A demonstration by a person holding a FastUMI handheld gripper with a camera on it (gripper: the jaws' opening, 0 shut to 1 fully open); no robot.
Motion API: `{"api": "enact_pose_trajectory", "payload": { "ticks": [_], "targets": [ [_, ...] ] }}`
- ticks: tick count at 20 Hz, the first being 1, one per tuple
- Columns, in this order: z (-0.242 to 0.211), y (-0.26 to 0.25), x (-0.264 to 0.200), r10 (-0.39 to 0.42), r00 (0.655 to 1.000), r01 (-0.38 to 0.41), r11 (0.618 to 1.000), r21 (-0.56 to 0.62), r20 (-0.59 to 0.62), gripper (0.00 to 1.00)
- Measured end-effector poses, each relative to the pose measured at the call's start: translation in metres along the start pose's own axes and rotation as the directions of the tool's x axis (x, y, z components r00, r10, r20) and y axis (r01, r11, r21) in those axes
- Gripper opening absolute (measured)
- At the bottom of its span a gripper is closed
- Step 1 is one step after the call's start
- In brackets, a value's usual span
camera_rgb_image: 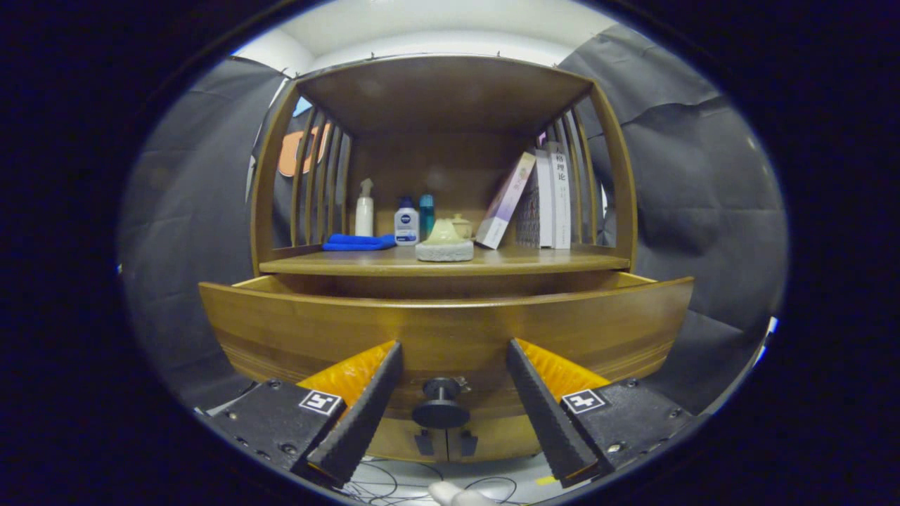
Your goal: Pull open the drawer, take out the items inside it, and place them on the countertop above the cabinet.
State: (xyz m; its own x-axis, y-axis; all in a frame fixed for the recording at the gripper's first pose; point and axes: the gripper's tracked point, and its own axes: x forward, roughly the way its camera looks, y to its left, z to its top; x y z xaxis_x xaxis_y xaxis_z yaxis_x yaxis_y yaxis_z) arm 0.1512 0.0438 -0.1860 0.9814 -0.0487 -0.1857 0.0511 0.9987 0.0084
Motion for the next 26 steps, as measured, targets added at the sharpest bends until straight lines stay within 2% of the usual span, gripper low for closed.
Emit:
{"api": "enact_pose_trajectory", "payload": {
  "ticks": [9, 14, 16, 18, 21, 26],
  "targets": [
    [0.007, 0.004, 0.054, 0.004, 1.0, -0.004, 1.0, 0.014, 0.017, 0.99],
    [0.007, 0.002, 0.073, 0.005, 1.0, -0.005, 1.0, -0.001, -0.015, 0.99],
    [-0.001, 0.002, 0.081, -0.001, 0.998, 0.0, 1.0, -0.016, -0.058, 0.99],
    [-0.021, -0.001, 0.086, -0.004, 0.986, 0.002, 1.0, -0.014, -0.166, 0.99],
    [-0.017, 0.005, 0.096, 0.025, 0.989, -0.011, 0.995, 0.097, -0.145, 0.98],
    [-0.018, 0.005, 0.097, 0.011, 0.991, -0.003, 0.998, 0.066, -0.133, 0.98]
  ]
}}
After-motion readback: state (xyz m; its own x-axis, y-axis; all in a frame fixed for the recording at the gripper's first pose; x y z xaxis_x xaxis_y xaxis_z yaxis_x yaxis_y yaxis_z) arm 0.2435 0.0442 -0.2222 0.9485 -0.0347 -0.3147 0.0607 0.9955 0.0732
